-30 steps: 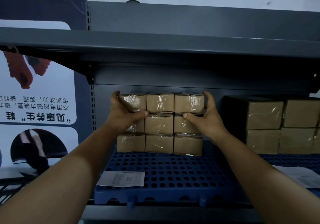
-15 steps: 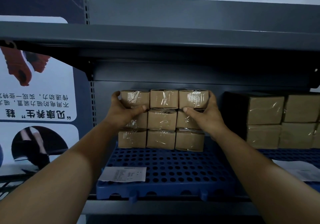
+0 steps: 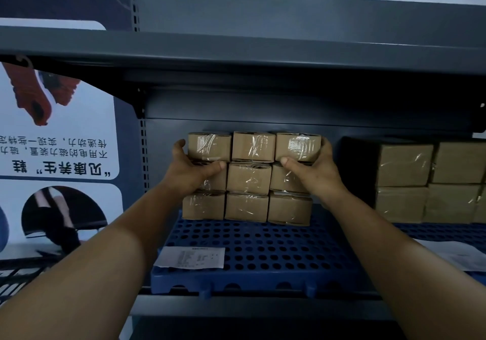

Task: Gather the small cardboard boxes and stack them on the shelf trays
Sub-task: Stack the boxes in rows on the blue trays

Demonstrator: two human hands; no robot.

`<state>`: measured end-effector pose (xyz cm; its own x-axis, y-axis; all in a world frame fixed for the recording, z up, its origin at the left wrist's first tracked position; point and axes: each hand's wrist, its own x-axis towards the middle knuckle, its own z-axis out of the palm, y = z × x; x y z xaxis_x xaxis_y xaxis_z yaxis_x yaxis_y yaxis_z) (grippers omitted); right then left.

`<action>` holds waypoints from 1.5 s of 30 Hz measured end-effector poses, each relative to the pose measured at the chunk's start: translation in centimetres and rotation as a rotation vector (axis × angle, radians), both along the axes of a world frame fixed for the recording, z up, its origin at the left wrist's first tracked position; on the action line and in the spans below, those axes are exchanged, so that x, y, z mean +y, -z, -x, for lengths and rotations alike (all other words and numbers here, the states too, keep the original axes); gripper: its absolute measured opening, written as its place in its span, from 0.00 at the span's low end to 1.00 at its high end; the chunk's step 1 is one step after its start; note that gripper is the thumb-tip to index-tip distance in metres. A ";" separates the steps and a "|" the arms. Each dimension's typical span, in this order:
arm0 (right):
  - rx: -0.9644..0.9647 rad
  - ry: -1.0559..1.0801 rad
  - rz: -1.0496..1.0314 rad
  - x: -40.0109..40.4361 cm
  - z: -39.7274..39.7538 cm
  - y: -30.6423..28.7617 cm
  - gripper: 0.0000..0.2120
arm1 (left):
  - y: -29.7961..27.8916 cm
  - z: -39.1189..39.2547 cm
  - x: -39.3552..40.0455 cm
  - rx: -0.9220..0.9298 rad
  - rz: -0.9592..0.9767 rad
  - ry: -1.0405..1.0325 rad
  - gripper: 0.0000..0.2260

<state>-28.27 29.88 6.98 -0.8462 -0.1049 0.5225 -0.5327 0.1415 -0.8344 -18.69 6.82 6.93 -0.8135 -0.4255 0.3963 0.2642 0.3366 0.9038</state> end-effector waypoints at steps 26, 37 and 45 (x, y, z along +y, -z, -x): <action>-0.025 -0.013 -0.057 -0.6 -0.9 -0.8 0.29 | 0.8 -0.4 0.2 0.032 -0.005 -0.039 0.31; -0.015 0.012 -0.078 -0.7 -0.5 -0.2 0.21 | 0.9 0.1 -0.6 0.012 -0.012 -0.036 0.32; -0.013 -0.003 -0.061 -0.7 -0.6 -0.1 0.29 | 0.8 -0.3 -0.3 0.033 0.027 -0.058 0.32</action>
<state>-27.68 29.16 7.09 -0.8526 -0.1392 0.5037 -0.5222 0.1908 -0.8312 -18.42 6.53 6.11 -0.7742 -0.4602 0.4346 0.2734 0.3761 0.8853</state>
